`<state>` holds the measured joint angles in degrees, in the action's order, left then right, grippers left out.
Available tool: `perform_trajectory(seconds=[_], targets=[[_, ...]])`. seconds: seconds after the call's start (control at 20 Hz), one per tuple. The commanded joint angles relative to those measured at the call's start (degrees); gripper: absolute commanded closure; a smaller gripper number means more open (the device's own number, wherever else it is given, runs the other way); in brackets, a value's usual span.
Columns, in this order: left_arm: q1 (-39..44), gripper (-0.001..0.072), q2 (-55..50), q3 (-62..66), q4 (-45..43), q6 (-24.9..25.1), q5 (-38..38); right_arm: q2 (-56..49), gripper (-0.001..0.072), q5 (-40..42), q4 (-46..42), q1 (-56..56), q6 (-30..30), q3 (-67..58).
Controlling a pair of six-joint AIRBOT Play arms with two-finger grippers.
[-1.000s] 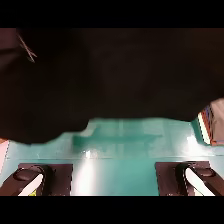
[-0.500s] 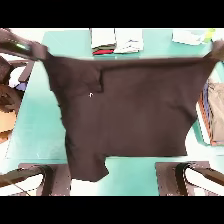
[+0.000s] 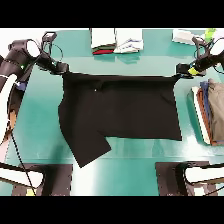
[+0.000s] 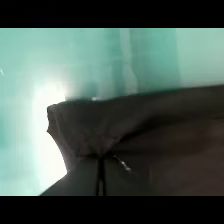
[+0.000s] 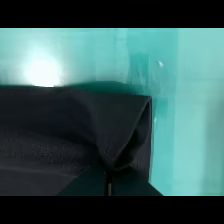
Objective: Fold the shirts.
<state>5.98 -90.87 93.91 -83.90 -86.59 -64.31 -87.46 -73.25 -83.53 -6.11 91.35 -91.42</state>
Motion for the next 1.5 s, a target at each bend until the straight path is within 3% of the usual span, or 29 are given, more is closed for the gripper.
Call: perform_trajectory(seconds=[0.0,0.15,0.55,0.6,0.65,0.7,0.75,0.95,1.1,1.15,1.2,1.45], targets=[[-2.3,0.0684,-0.9,0.2,6.4,3.3,-7.7,-0.3,0.0696,-1.8,-0.4,-0.2,-1.3,-1.4],[-2.3,0.0685,-0.9,-3.7,7.0,4.4,-10.2,3.1,0.0696,-1.1,-0.6,-0.2,-1.4,6.3],[-2.3,0.0683,-0.9,-15.0,9.4,3.1,-6.7,6.5,0.0692,6.0,4.4,-0.2,-1.2,24.8],[-2.3,0.0611,-0.9,-15.0,9.4,2.6,-7.3,6.5,0.0648,6.3,5.0,-0.2,-1.2,25.1],[-2.3,0.0324,-0.7,-15.0,9.4,2.1,-7.7,6.5,0.0411,6.3,6.1,-0.2,-1.3,24.7],[-2.3,0.0246,-0.5,-15.0,9.2,1.3,-8.4,6.5,0.0301,5.7,6.7,-0.2,-1.3,23.6],[-2.3,0.0288,0.3,-15.0,9.0,1.4,-9.2,6.9,0.0301,4.9,7.0,-0.2,-1.3,22.3],[-2.2,0.0290,9.7,-16.4,4.9,1.3,-11.8,14.1,0.0301,-0.3,3.5,-1.5,-1.9,22.2],[-2.2,0.0290,19.9,-25.2,5.3,0.7,-11.7,22.1,0.0294,-4.5,-1.3,-5.2,-1.9,31.6],[-2.2,0.0291,23.0,-29.0,5.7,-0.2,-11.7,24.5,0.0185,-5.4,-1.8,-7.0,-1.9,35.6],[-2.2,0.0290,25.8,-32.7,6.8,-0.4,-11.5,26.7,0.0172,-5.9,-1.7,-8.9,-1.9,39.8],[-2.2,0.0290,31.3,-43.2,12.8,-0.4,-10.1,31.8,0.0173,-5.3,-1.3,-12.8,-1.9,55.1]])
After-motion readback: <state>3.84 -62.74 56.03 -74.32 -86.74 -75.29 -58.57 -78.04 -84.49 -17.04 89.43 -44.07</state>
